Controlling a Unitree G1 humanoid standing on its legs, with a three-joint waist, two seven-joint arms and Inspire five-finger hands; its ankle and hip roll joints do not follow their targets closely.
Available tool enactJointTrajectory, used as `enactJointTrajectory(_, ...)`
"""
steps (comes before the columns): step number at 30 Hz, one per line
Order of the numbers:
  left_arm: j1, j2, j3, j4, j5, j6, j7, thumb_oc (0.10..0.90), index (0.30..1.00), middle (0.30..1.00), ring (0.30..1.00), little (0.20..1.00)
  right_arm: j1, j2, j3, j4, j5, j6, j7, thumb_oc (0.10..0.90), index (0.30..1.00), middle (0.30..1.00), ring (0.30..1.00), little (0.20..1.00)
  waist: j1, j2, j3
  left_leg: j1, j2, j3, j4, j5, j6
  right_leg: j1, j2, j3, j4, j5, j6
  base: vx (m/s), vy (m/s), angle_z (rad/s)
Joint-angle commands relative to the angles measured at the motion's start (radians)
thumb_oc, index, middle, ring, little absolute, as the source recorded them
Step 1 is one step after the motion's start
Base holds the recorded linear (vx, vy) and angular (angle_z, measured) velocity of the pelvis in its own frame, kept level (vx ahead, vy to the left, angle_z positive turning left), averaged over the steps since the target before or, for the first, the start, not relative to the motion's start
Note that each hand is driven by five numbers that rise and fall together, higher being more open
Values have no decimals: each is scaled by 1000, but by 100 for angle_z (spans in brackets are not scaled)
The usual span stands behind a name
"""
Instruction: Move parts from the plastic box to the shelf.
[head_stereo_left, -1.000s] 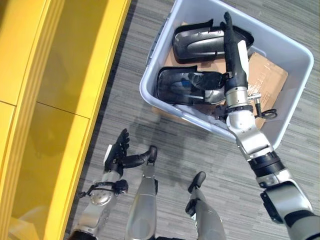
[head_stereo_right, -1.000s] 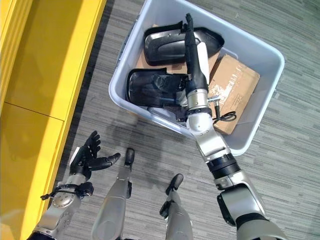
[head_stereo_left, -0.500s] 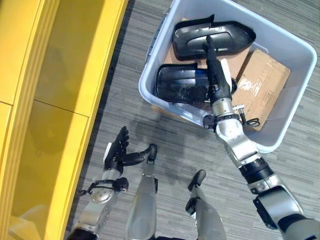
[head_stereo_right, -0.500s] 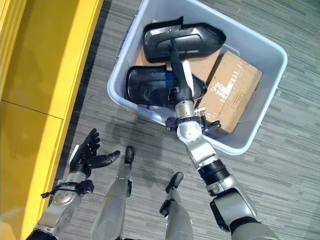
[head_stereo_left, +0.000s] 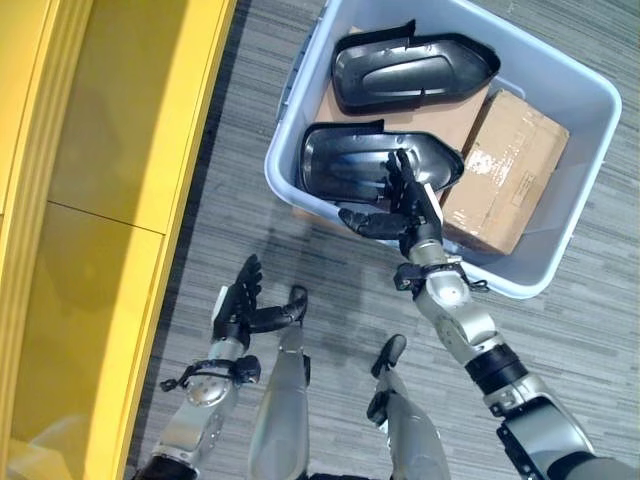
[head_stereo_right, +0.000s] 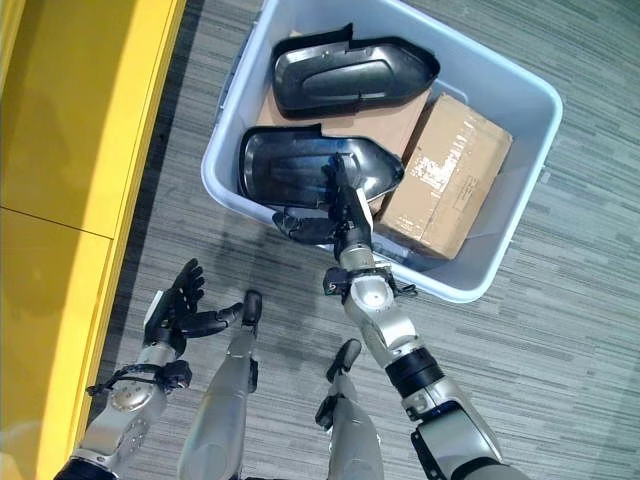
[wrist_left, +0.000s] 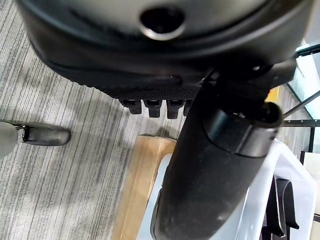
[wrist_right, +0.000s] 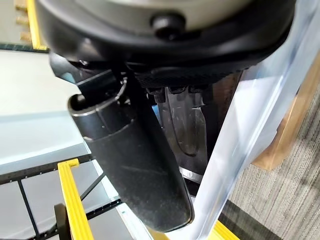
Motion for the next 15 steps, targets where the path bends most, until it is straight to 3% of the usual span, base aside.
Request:
enactJointTrajectory(1,24,44,21,-86,-24,-55,0,900,1000,1000,1000,1000,-74,6,-69,-34,73,-94,-12,900,1000,1000,1000,1000,17,-15,-14,1,33,-21,35,-88,-6,48,-63,-29,70,-47,45,0,0,0)
enactJointTrajectory(15,23,44,11,-85,-54,-56,1,900,1000,1000,1000,1000,-186,-24,-202,168,259,-135,-53,900,1000,1000,1000,1000,29,-10,-14,-21,32,-33,30,-94,-6,31,-58,-35,69,-45,49,5,-4,2)
